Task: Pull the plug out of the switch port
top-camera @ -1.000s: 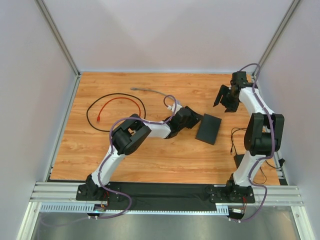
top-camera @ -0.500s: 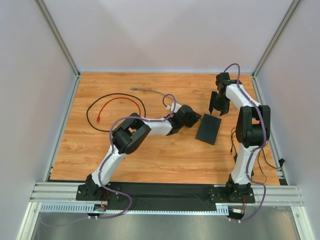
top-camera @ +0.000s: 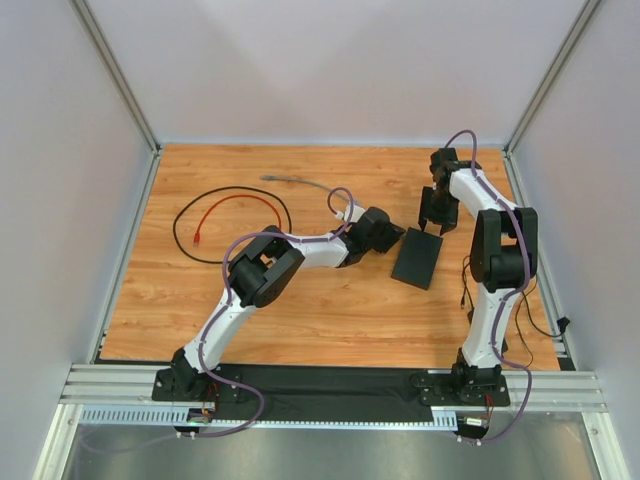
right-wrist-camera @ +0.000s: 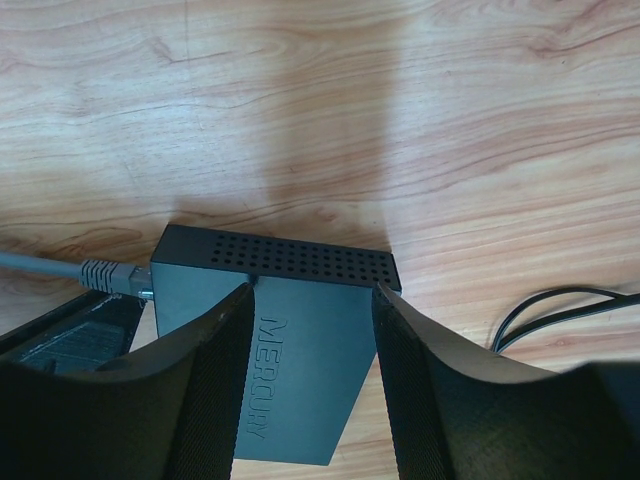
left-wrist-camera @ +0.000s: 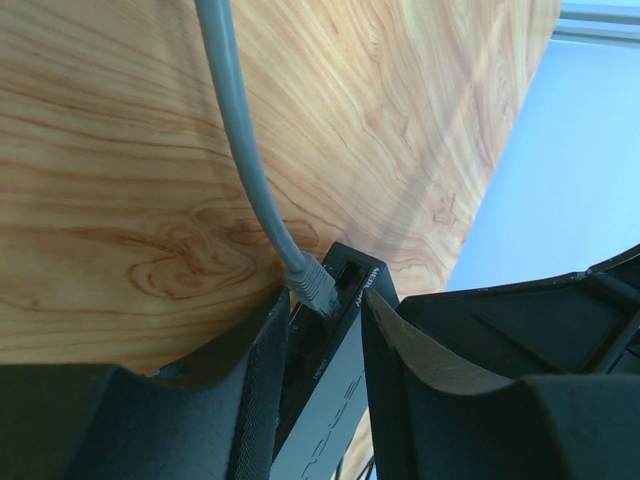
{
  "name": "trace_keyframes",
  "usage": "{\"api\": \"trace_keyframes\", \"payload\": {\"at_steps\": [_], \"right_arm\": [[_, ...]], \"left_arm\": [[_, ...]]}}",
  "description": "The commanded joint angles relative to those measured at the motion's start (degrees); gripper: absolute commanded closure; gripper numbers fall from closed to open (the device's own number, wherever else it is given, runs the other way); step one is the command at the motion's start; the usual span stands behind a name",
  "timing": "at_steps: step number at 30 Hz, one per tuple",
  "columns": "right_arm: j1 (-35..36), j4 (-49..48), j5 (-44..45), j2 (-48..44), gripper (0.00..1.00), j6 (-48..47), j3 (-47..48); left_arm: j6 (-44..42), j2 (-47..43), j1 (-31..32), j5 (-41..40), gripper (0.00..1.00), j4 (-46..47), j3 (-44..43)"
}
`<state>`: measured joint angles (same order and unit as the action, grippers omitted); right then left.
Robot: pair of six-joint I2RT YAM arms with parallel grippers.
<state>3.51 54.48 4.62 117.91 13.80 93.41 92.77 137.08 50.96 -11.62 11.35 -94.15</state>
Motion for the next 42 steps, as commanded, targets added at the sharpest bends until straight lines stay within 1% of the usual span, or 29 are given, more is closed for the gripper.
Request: {"api": "trace_keyframes", "payload": {"at_steps": [1, 7, 14, 24, 26, 28, 31, 32, 34, 37, 42], "right_arm": [[0.2, 0.2, 0.1, 0.1, 0.48, -1.0, 2.0], [0.3, -0.2, -0.3, -0.3, 0.48, -1.0, 2.0], [0.7, -0.3, -0.8, 0.0, 0.48, -1.1, 2.1], [0.9, -0.2, -0.2, -0.2, 0.49, -1.3, 2.2], [1.0, -0.3, -0.2, 0.0, 0.49, -1.3, 2.2], [1.1, -0.3, -0.1, 0.0, 0.49, -1.3, 2.3], [1.3, -0.3, 0.4, -0.1, 0.49, -1.3, 2.5], [1.3, -0.3, 0.6, -0.2, 0.49, -1.1, 2.6], [1.8, -0.4, 1.7, -0.5, 0.48, -0.5, 3.0], [2.6, -0.5, 3.5, -0.8, 0.45, 0.9, 4.0], [3.2, 0.2, 3.3, 0.3, 0.4, 2.0, 6.4]], "left_arm": [[1.8, 1.2, 0.0, 0.7, 0.58, -4.1, -1.5], [1.9, 1.9, 0.3, 0.8, 0.6, -5.1, -2.2], [1.9, 2.7, 0.6, 0.5, 0.6, -5.0, -2.3], [4.9, 4.2, 0.9, -0.2, 0.68, -4.0, -1.7], [5.0, 4.3, 1.0, -0.4, 0.76, -3.3, -1.4], [5.0, 4.3, 0.9, -0.7, 0.76, -2.2, -0.7], [4.9, 4.1, 1.0, -1.4, 0.83, 0.8, 1.3], [4.9, 4.1, 0.9, -1.7, 0.86, 1.9, 1.7], [4.9, 4.0, 1.0, -2.0, 0.9, 2.6, 2.8], [4.8, 3.4, 1.2, -3.1, 0.99, 5.3, 5.0], [4.2, 2.6, 1.4, -4.7, 1.0, 7.5, 7.4]]}}
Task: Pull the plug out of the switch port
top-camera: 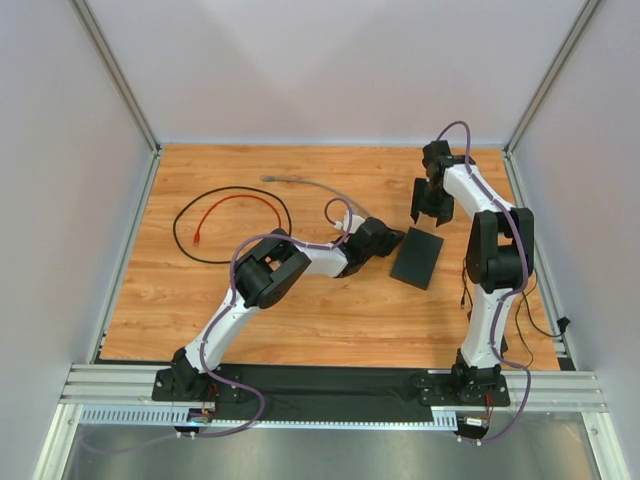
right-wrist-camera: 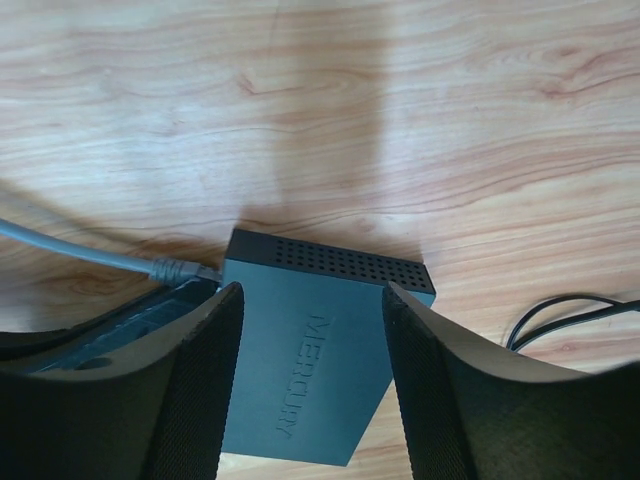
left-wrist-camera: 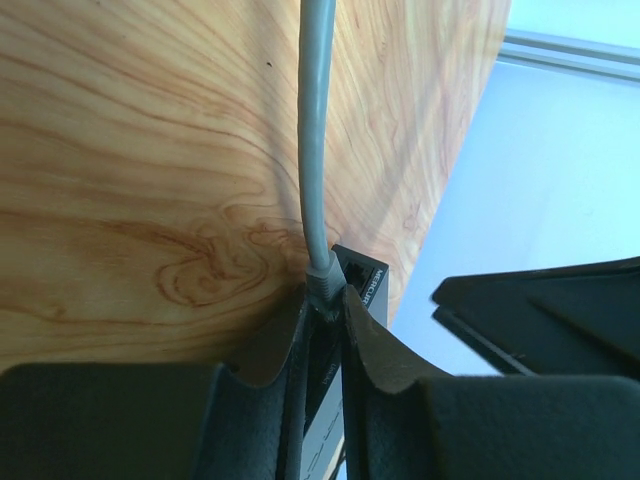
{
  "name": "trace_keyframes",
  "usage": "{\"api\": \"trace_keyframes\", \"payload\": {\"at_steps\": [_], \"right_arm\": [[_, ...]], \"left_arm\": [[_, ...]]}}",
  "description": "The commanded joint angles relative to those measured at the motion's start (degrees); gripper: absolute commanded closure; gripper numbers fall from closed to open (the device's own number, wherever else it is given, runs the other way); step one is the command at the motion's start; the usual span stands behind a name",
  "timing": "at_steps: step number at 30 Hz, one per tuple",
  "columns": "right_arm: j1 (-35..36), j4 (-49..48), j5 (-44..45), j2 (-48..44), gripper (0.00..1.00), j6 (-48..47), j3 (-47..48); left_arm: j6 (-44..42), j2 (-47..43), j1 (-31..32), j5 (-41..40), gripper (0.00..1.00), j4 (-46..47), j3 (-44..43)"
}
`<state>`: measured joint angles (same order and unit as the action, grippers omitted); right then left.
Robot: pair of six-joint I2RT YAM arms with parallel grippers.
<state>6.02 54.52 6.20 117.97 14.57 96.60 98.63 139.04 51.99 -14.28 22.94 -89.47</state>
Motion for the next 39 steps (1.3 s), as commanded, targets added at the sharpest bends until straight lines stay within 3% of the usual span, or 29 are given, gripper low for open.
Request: {"api": "trace_keyframes", "payload": {"at_steps": [1, 21, 39], "right_arm": [[0.8, 0.9, 1.6, 0.9, 0.4, 1.4, 4.3], [5.1, 3.2, 3.8, 5.4, 0.39, 1.5, 4.6], [7.2, -2.3, 13.2, -1.8, 0.39, -2.2, -11.6]], "left_arm": [[-1.8, 0.5, 0.4, -2.1, 1.0, -4.3, 2.7], [-1.6, -0.4, 0.6, -3.4, 1.0, -5.4, 4.0], [-2.0, -3.4, -0.3, -5.9, 1.0, -8.2, 6.5]]}}
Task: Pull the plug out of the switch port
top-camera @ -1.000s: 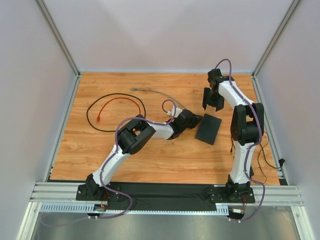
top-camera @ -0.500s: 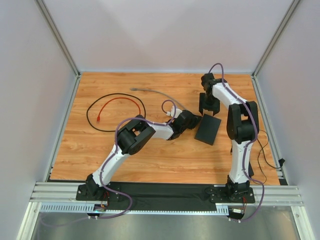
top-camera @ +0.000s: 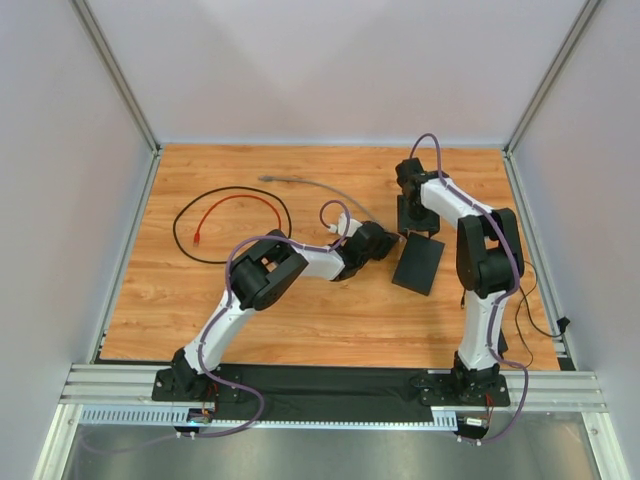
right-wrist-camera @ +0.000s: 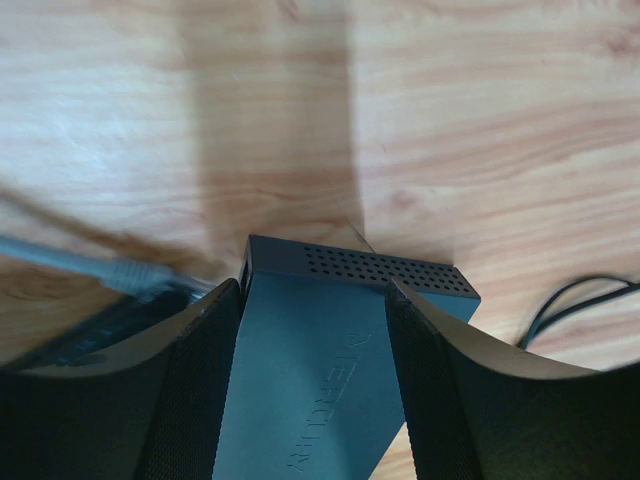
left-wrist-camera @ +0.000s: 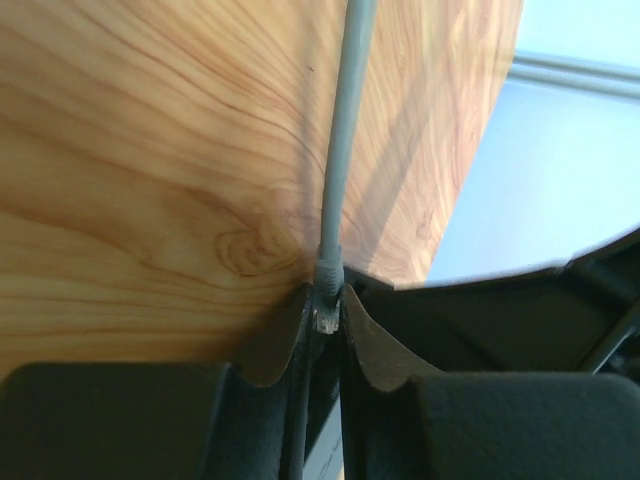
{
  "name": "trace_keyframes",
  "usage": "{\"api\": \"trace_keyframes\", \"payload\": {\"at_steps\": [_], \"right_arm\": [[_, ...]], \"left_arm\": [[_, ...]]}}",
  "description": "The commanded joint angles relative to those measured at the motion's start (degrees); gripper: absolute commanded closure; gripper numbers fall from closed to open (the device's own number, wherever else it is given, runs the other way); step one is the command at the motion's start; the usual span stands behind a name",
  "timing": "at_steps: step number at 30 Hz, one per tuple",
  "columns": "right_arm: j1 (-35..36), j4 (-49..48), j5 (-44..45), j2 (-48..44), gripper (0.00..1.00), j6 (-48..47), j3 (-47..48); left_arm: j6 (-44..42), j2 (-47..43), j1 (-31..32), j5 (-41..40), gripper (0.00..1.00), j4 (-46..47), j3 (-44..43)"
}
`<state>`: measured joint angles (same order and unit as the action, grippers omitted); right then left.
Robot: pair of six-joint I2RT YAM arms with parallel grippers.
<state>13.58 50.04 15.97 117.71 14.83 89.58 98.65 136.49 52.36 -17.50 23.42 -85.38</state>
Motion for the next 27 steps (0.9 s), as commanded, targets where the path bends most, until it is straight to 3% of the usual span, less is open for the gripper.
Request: {"api": "trace_keyframes", "payload": {"at_steps": [1, 7, 12, 20, 22, 27], "right_arm": [[-0.3, 1.9, 3.3, -1.8, 0.39, -2.4, -4.9], [-0.4, 1.6, 2.8, -2.7, 0.38, -1.7, -2.4], [-0.4, 1.3, -0.9, -7.0, 0.36, 0.2, -1.2], [-0.3, -6.7, -10.6, -21.6, 0.33, 7.7, -15.6], [-0.1, -8.7, -15.0, -24.0, 0.0, 9.4, -18.8], [1.9, -9.0, -17.1, -29.7, 0.0, 10.6, -23.3]], "left_arm": [[-2.1, -1.0, -0.8, -3.0, 1.0, -8.2, 3.2], [-4.2, -4.3, -1.1, -3.9, 1.0, -5.0, 7.2], [-13.2, -11.7, -1.1, -4.1, 1.0, -3.4, 11.6], [-22.4, -30.4, -6.1, -0.4, 1.0, 0.1, 30.0], [-23.2, -34.1, -8.3, 0.0, 1.0, -2.2, 34.0], [-22.5, -50.2, -10.6, -7.3, 1.0, -6.9, 46.9]]}}
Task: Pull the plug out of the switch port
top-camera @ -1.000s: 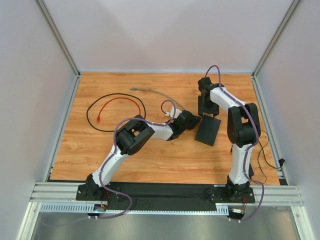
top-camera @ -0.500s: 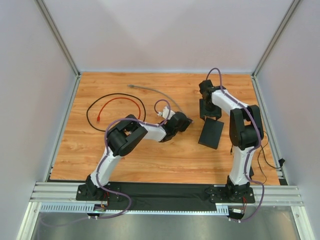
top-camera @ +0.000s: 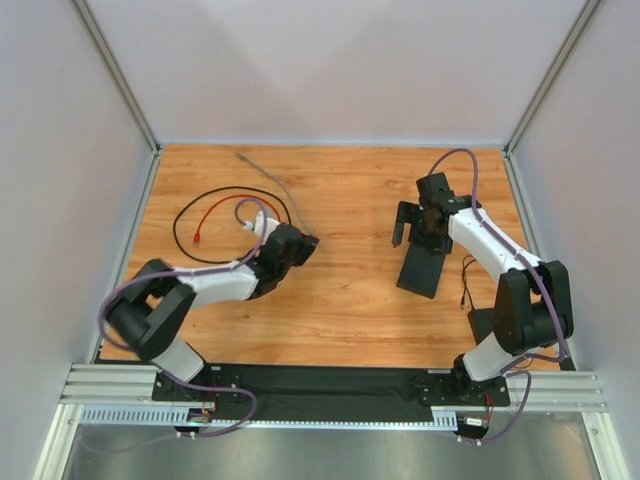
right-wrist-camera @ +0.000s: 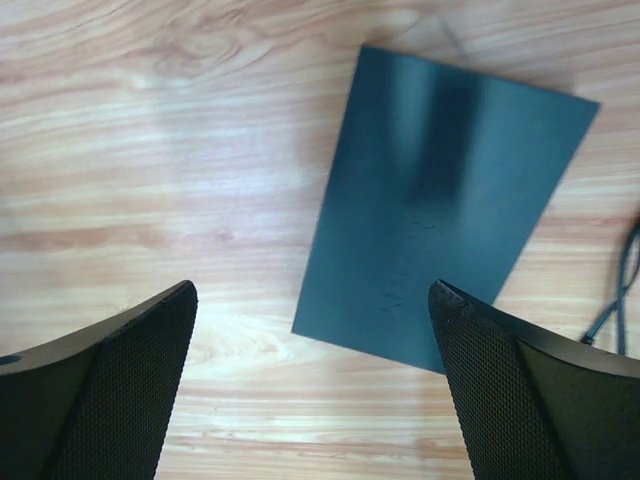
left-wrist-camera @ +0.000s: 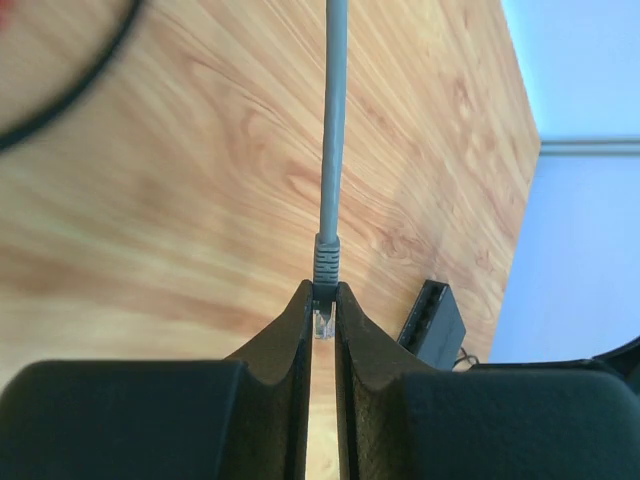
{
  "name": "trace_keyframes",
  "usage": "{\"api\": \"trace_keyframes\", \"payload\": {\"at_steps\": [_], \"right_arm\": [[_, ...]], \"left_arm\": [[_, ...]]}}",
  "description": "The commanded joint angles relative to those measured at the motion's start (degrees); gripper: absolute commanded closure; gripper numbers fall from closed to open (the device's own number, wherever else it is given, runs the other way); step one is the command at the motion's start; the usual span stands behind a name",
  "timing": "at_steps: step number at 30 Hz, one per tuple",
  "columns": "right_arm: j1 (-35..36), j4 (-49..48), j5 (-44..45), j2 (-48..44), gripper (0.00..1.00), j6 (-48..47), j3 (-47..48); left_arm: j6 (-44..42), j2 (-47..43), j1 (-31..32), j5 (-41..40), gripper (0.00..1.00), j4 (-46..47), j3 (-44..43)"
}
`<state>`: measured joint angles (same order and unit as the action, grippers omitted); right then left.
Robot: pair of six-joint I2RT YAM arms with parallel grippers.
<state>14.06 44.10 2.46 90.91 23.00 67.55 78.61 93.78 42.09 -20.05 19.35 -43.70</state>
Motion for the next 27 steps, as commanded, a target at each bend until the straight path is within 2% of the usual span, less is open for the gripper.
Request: {"api": "trace_keyframes", "payload": {"at_steps": [1, 5, 8, 10, 13, 15, 17, 19, 24, 27], "right_arm": [[1.6, -2.8, -3.3, -3.7, 0.0, 2.3, -1.5], [3.2, -2.1, -2.8, -7.2, 0.0, 2.1, -3.3], [3.4, -1.6, -2.5, -8.1, 0.0, 2.2, -4.2], [3.6, -1.6, -2.8, -8.4, 0.0, 2.3, -4.4], [4.0, -1.6, -2.7, -8.7, 0.0, 2.2, -4.7], [4.0, -1.6, -2.5, -8.7, 0.0, 2.1, -4.9], [4.0, -1.3, -2.5, -8.4, 0.0, 1.4, -5.0], [4.0, -1.1, 0.8, -8.2, 0.0, 1.0, -5.1], [2.7, -1.5, 5.1, -7.5, 0.0, 1.5, -7.3], [-0.3, -4.3, 0.8, -7.2, 0.0, 1.6, -9.7]], "left_arm": [[-1.5, -9.8, -0.6, -5.9, 1.0, -4.5, 6.6], [1.5, -21.7, -1.9, -12.4, 1.0, -11.2, 13.2], [4.4, -24.9, -3.1, -12.8, 1.0, -16.3, 15.4], [6.8, -25.4, -3.3, -13.2, 0.96, -18.2, 16.1], [6.7, -25.6, -3.5, -13.8, 0.77, -16.1, 18.1], [7.2, -24.4, -3.8, -13.9, 0.53, -17.0, 17.5], [7.1, -22.9, -3.8, -13.3, 0.35, -17.9, 16.0], [5.8, -21.4, -3.8, -12.8, 0.29, -19.2, 14.4], [-3.3, -18.5, -2.5, -11.4, 0.25, -25.3, 6.2], [-7.3, -16.3, 1.1, -14.0, 0.27, -25.9, 1.7]]}}
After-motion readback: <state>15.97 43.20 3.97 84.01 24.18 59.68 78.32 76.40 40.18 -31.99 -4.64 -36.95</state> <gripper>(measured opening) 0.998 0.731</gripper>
